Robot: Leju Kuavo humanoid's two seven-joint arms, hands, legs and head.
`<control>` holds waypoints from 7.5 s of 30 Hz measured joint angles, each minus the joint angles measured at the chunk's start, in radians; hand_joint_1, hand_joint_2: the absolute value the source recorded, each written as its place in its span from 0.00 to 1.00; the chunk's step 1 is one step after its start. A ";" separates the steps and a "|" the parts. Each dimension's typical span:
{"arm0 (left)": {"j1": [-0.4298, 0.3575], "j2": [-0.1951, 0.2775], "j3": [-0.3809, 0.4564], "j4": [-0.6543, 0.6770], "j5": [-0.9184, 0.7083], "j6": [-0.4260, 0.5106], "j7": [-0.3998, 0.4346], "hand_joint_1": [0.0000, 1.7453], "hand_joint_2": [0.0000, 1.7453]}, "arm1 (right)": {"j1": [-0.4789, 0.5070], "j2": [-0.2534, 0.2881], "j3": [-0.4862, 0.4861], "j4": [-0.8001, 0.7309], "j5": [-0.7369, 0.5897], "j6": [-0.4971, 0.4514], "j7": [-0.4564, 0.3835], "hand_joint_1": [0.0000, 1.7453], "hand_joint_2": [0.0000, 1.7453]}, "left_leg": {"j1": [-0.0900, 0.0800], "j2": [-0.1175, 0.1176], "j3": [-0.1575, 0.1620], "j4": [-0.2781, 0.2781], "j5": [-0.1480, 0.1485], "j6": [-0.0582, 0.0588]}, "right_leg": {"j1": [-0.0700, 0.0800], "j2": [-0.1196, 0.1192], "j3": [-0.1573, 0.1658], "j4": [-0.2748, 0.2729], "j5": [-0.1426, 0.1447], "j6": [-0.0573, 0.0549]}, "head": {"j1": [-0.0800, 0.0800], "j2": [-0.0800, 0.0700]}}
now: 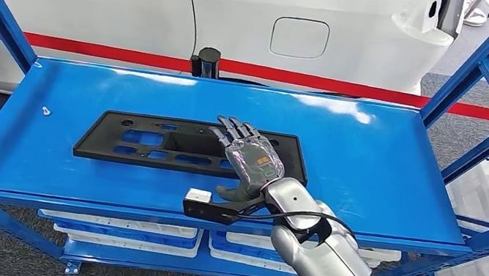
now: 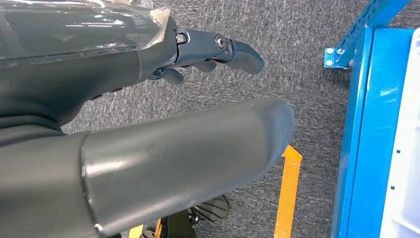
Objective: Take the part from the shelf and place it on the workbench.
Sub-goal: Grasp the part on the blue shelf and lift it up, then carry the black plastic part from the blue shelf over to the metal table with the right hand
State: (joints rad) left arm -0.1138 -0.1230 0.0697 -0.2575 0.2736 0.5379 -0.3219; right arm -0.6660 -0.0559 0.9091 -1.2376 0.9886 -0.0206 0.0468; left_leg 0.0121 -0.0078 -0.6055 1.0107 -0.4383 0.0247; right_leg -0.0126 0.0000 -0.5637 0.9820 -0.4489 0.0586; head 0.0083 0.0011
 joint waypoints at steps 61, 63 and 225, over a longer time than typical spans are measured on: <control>0.015 0.007 0.152 -0.002 -0.118 -0.022 -0.069 0.00 0.00 | 0.150 0.099 -0.385 -0.068 0.183 -0.137 -0.007 1.00 1.00 | 0.000 0.000 -0.001 0.000 0.000 0.000 | 0.000 0.000 -0.002 0.000 0.000 0.000 | 0.000 0.000; 0.015 0.008 0.153 -0.004 -0.138 -0.030 -0.083 0.00 0.00 | 0.170 0.097 -0.422 -0.120 0.074 -0.154 -0.041 1.00 1.00 | 0.000 0.000 -0.001 0.000 0.000 0.000 | 0.000 0.000 -0.002 0.000 0.000 0.000 | 0.000 0.000; 0.076 0.038 0.488 0.004 -0.332 -0.050 -0.119 0.00 1.00 | 0.590 -0.210 -0.758 -0.471 -0.406 -0.364 -0.278 1.00 1.00 | -0.008 0.012 0.004 -0.020 0.013 0.029 | -0.007 -0.003 -0.047 0.232 -0.114 0.017 | 0.007 0.000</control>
State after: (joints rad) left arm -0.0377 -0.0853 0.5577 -0.2535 -0.0587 0.4883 -0.4412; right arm -0.0764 -0.2655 0.1514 -1.7089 0.5828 -0.3849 -0.2312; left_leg 0.0039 0.0041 -0.6010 0.9906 -0.4249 0.0533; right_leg -0.0199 -0.0029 -0.6109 1.2144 -0.5626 0.0761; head 0.0155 0.0011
